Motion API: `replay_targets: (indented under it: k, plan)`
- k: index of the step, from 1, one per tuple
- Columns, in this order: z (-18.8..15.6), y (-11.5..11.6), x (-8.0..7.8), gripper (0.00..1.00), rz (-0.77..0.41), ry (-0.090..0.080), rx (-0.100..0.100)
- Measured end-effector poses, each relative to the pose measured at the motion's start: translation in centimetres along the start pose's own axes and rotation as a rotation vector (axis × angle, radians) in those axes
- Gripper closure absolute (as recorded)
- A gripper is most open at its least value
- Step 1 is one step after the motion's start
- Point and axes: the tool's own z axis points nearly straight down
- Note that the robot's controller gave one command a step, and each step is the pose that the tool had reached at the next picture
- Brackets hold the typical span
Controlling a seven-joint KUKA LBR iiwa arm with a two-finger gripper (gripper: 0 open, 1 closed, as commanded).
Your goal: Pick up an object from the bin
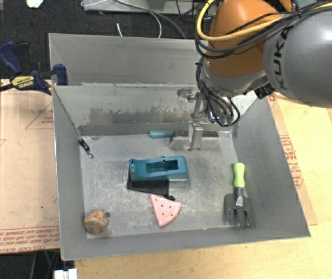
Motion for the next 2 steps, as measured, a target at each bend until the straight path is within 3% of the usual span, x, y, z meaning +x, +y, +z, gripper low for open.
replay_targets:
  k: [1,2]
  plan:
    - [-0.5,0.0,-0.1,0.00,0.001,-0.008,-0.001]
    - [7.1,1.8,3.3,0.00,-0.039,-0.010,0.000]
